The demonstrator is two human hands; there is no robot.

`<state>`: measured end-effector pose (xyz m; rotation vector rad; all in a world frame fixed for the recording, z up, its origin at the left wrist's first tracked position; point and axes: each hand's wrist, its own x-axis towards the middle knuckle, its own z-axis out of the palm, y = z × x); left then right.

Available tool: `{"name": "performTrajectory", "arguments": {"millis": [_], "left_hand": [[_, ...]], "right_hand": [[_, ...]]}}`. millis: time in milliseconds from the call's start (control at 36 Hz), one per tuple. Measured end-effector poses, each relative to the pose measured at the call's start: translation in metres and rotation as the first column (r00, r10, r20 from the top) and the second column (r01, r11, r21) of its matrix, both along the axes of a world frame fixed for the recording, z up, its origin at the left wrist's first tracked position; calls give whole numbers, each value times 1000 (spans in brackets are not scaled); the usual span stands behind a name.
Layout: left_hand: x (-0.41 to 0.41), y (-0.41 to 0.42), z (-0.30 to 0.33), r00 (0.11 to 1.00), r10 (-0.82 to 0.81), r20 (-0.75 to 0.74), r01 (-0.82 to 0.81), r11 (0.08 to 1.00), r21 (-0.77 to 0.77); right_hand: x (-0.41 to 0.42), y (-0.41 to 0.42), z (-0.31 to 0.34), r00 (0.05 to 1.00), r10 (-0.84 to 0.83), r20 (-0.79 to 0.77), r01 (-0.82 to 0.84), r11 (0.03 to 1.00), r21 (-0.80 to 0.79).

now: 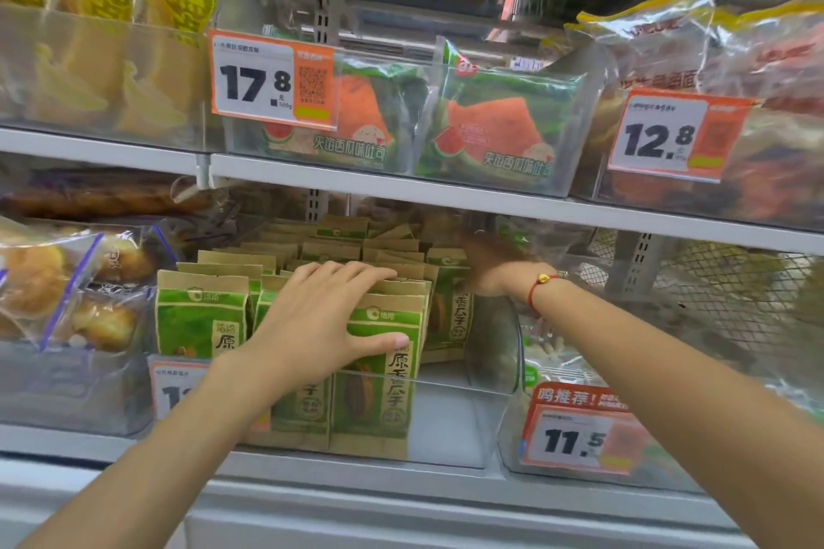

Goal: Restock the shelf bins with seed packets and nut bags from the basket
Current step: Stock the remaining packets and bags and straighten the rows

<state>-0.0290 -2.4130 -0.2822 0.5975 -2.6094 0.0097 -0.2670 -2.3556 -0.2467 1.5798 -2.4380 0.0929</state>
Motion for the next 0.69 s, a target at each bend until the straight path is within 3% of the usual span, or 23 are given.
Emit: {"name": "performTrajectory", "arguments": {"millis": [83, 167, 278, 444, 556, 694], "left_hand": [[2, 3, 1, 1000, -2, -18, 2, 1000, -5], [6, 12, -4, 990, -33, -134, 25, 998, -65], [17, 37, -20, 938, -53, -343, 14, 993, -115], [46, 79, -54, 875, -26, -483, 8, 999, -40], [73, 99, -91, 918, 150, -368, -61, 969, 241], [110, 93, -163, 972, 219, 81, -229, 834, 502]], "right_hand": [[13, 16, 2, 1000, -1, -17, 0, 999, -51], [33, 45, -1, 998, 40, 40, -37, 997, -73], [61, 90, -13, 972, 221, -76, -232, 954, -189], [109, 148, -38, 915, 404, -21, -398, 890, -222], [133, 164, -79, 898, 405, 174, -414, 910, 15], [150, 160, -166, 843, 229, 486, -447, 801, 399]]}}
